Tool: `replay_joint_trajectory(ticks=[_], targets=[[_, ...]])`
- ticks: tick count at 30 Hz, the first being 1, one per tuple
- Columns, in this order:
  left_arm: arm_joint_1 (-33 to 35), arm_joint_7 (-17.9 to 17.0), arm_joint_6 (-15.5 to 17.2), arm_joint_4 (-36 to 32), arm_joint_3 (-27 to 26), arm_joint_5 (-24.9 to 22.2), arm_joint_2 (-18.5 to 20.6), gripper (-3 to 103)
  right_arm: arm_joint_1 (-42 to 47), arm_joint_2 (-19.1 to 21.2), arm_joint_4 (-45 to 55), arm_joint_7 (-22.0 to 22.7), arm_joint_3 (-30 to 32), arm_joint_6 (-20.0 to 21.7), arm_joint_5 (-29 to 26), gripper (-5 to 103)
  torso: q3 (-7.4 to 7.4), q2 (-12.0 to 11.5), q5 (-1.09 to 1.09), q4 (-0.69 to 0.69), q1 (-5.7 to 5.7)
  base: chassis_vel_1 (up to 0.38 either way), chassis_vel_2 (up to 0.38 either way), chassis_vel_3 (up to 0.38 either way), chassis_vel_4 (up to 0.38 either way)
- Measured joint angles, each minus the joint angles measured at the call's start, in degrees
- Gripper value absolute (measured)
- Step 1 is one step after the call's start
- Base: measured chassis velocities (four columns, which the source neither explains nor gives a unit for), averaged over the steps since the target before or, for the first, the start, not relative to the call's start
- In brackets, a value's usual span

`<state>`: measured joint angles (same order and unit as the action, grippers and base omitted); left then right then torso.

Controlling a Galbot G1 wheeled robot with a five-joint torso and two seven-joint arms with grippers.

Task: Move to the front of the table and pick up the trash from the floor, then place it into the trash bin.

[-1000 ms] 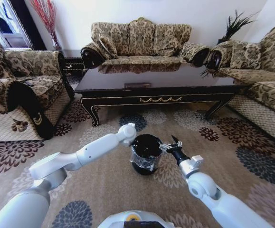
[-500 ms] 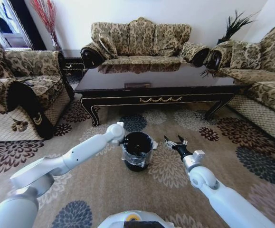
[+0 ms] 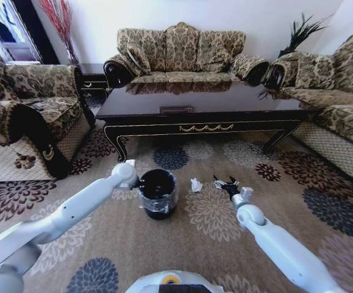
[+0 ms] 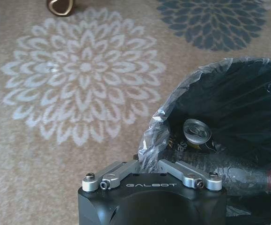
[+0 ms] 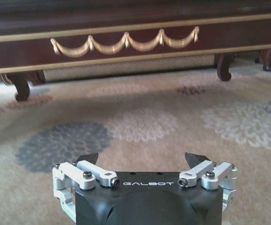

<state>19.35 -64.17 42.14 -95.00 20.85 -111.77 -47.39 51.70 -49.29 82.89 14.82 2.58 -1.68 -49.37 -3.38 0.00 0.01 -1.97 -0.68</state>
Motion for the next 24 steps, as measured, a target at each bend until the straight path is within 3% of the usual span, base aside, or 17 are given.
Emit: replay_joint_trajectory(ticks=[12,13,24], targets=[[3.8,0.2,0.0,-0.9,-3.2,0.5,0.8,0,-12.8,-3.8,-17.5,-1.8,-7.7,-1.5,1.3,100,0.00,0.0,-0.02,0.00,0.00,0.000,0.000,0.000,0.000],[4.6,0.3,0.0,-1.1,-3.7,0.6,1.0,0,-14.8,-4.7,-22.4,-2.6,-9.1,-2.4,1.9,100,0.00,0.0,0.00,-0.01,0.00,0.000,0.000,0.000,0.000],[8.5,1.4,0.0,-2.8,-5.9,2.1,2.8,0,-18.8,-8.4,-36.2,-6.6,-11.9,-5.0,4.1,100,0.00,0.0,-0.01,-0.01,0.00,0.000,0.000,0.000,0.000]])
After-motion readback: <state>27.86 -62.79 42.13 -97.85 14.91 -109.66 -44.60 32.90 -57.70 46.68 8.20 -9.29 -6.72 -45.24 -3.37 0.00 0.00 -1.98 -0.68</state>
